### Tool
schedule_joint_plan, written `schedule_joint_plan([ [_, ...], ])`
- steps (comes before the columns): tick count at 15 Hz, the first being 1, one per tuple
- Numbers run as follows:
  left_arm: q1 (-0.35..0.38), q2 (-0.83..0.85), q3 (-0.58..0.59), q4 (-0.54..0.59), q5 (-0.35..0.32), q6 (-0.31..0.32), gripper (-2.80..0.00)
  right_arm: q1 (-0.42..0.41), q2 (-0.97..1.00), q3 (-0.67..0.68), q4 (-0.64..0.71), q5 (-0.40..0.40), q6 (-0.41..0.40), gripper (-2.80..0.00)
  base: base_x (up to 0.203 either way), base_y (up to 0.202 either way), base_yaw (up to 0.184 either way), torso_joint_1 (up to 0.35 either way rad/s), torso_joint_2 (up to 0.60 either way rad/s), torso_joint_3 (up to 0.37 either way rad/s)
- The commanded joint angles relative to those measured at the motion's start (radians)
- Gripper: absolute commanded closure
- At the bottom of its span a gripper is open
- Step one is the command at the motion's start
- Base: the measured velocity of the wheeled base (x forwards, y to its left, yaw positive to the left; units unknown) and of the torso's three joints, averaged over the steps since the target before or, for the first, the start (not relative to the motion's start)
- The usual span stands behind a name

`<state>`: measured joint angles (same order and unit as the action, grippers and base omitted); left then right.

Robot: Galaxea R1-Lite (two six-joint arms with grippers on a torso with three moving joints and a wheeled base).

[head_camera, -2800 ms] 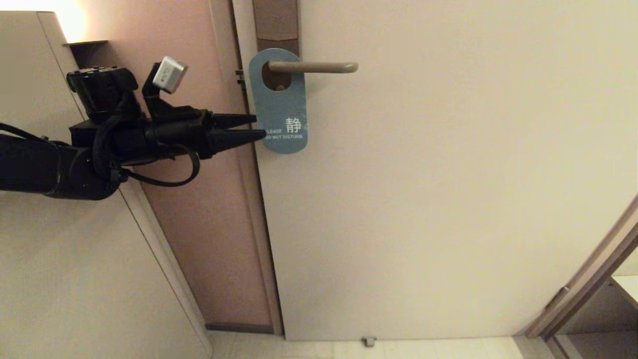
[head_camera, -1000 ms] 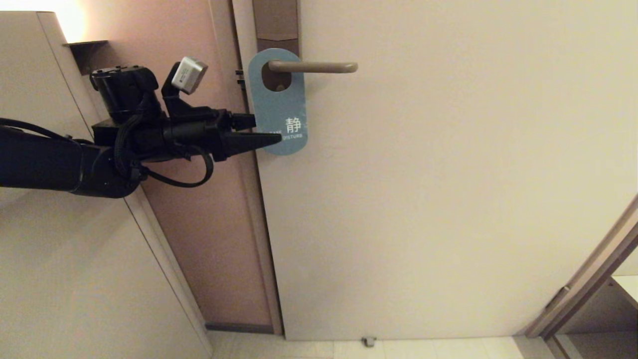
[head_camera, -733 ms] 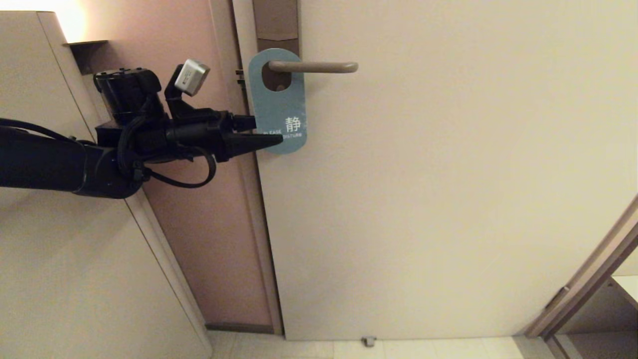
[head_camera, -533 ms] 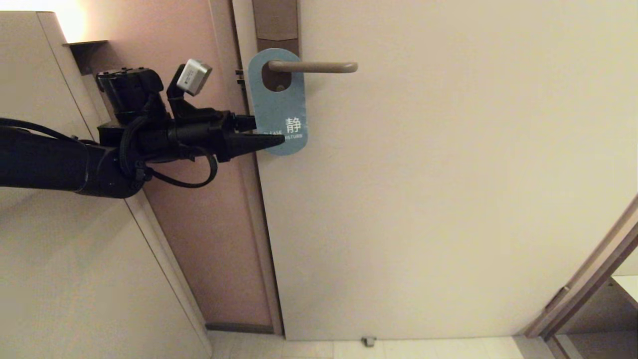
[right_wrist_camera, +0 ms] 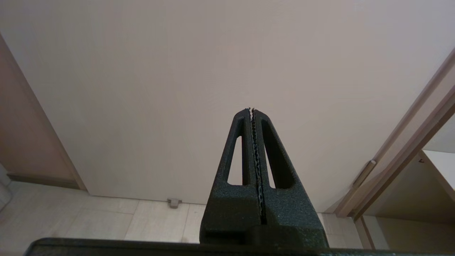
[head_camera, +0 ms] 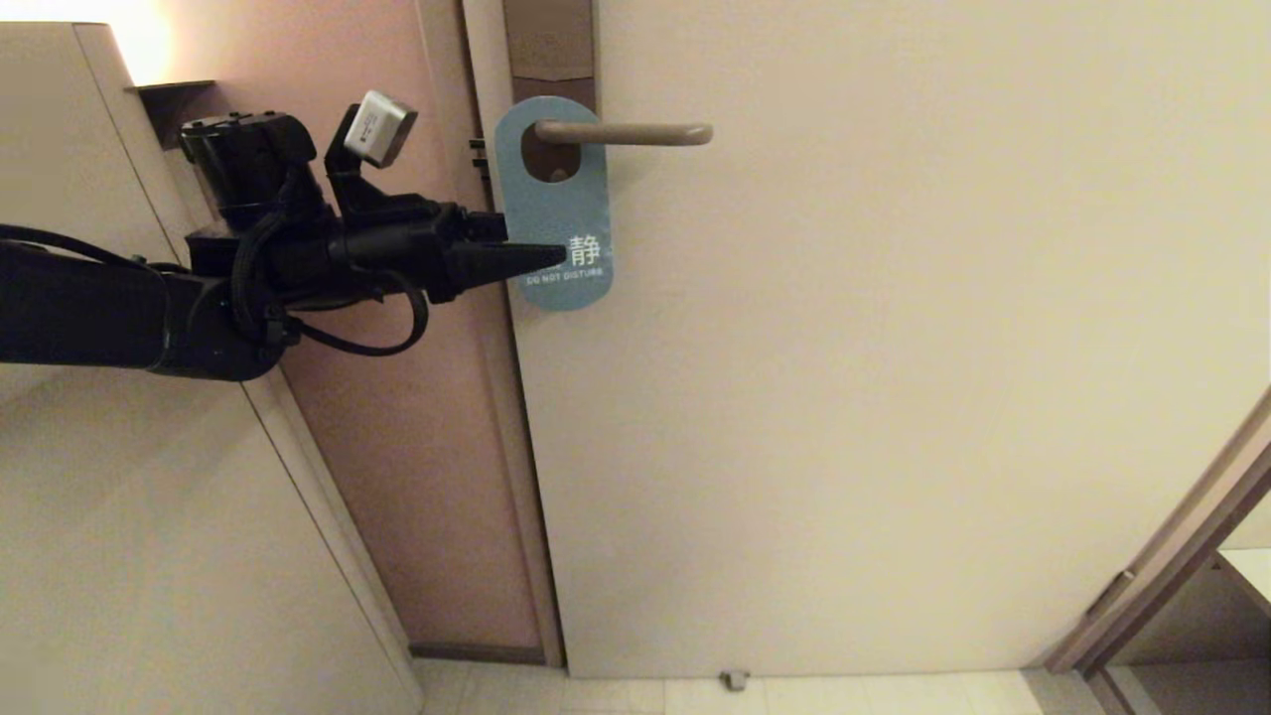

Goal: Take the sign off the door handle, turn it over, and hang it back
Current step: Take down the sign

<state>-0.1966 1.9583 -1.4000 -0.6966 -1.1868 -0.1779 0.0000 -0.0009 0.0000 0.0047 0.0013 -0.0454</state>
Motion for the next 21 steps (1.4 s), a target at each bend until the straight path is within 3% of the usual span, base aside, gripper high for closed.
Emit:
schedule_joint_plan([
  [1,-0.008,-0.004,-0.004,-0.004,-0.009,-0.003,-2.80,0.000,0.001,0.000,0.000,0.000,-0.001,0.00,0.000,0.000,0.000,0.000,0.00,0.000],
  [12,-0.032,0.002,-0.005,-0.003,-0.036,-0.003,-2.80,0.000,0.001,0.000,0.000,0.000,-0.001,0.00,0.000,0.000,0.000,0.000,0.00,0.000],
  [21,-0.032,0.014,-0.004,-0.003,0.067,0.004,-2.80,0.000,0.001,0.000,0.000,0.000,-0.001,0.00,0.000,0.000,0.000,0.000,0.00,0.000],
])
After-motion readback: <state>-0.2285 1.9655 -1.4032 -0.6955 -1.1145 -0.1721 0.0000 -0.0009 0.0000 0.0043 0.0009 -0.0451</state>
